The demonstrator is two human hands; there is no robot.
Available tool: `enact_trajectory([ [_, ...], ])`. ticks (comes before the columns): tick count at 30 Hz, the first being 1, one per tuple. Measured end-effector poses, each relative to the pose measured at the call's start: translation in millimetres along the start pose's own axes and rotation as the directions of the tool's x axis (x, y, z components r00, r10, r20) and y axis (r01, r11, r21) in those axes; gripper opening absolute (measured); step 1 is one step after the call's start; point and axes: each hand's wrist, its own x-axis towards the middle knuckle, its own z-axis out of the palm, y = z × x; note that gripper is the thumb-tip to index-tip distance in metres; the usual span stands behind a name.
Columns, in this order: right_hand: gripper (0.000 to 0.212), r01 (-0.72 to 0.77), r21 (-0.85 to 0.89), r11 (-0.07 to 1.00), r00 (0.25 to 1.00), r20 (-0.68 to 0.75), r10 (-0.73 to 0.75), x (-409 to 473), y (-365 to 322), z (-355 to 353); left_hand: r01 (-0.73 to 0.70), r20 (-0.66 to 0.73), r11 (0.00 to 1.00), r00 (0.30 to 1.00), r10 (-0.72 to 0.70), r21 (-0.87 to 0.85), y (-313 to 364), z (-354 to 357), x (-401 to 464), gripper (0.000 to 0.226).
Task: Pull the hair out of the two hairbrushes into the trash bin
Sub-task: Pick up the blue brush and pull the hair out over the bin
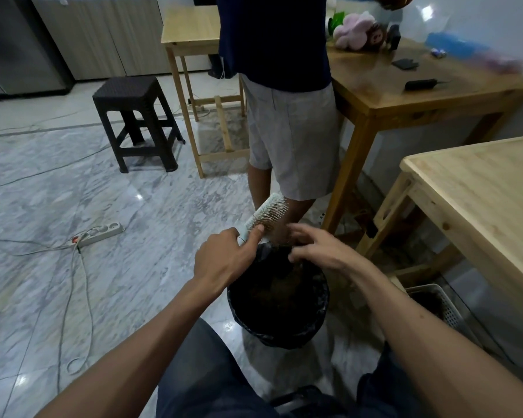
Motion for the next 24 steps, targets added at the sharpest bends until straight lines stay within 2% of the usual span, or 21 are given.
enact_trajectory([
  [2, 0.050, 0.107, 0.152, 0.983, 0.988, -0.124, -0.088, 0, -5, 1, -0.005, 0.004, 1.000, 1.000, 0.005, 0.017, 2, 1, 1, 0.064],
  [4, 0.019, 0.144, 0.169, 0.975, 0.961, -0.258, -0.098, 2, -7, 4, -0.006, 0.016, 1.000, 1.000, 0.006, 0.022, 3, 1, 3, 0.062],
  [6, 0.007, 0.125, 0.152, 0.980, 0.937, -0.342, -0.066, 6, -4, 6, -0.002, 0.032, 1.000, 0.999, 0.001, 0.019, 1, 0, 4, 0.058],
  [14, 0.010, -0.137, 0.144, 0.980, 0.884, -0.428, 0.186, 11, 18, 8, 0.068, -0.040, 0.997, 0.997, -0.069, -0.026, -7, -13, 4, 0.059],
  [19, 0.020, -0.276, 0.133, 0.952, 0.820, -0.483, 0.305, 15, 16, 10, 0.122, -0.086, 0.991, 0.988, -0.126, -0.057, -6, -13, 4, 0.059],
  [24, 0.015, -0.371, 0.224, 0.901, 0.738, -0.518, 0.432, 13, 37, -3, 0.150, -0.193, 0.982, 0.966, -0.170, -0.111, -15, -31, 15, 0.057],
])
